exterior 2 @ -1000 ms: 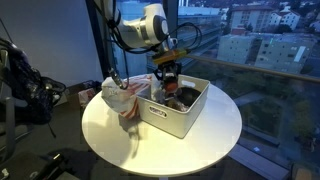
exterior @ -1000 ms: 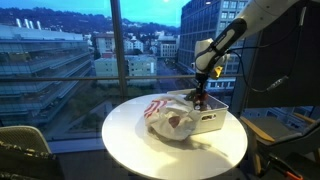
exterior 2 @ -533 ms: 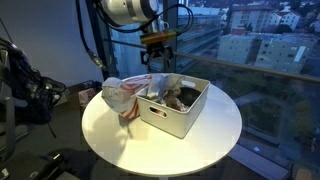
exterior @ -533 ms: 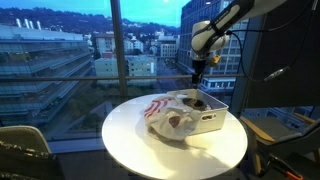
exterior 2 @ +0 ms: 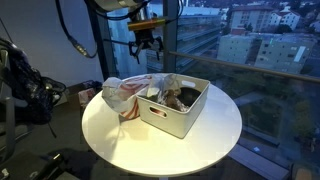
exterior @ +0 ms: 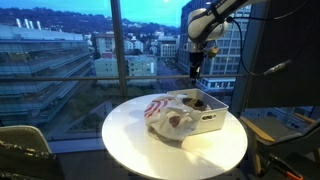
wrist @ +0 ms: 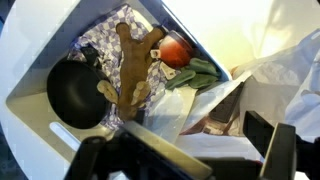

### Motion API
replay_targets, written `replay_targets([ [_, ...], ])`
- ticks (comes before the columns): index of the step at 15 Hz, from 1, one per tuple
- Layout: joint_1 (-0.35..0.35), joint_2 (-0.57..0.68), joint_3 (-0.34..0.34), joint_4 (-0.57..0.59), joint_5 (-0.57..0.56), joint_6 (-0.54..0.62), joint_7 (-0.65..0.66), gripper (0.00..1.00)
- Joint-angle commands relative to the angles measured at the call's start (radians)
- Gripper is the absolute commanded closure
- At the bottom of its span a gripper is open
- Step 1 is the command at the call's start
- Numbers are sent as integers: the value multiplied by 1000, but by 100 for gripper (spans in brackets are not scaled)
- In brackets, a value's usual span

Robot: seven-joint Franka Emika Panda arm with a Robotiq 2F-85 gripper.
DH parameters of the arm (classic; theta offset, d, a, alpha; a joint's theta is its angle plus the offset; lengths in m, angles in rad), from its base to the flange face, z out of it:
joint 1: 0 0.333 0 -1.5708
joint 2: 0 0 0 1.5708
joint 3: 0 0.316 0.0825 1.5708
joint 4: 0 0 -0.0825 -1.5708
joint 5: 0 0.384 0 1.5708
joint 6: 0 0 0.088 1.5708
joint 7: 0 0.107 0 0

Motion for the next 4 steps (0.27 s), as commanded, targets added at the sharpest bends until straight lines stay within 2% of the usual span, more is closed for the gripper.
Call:
replay_targets([
  [1, 3, -21, 0, 2, 31, -34, -26, 0],
  [4, 8, -1, -7, 2, 5, -15, -2, 0],
])
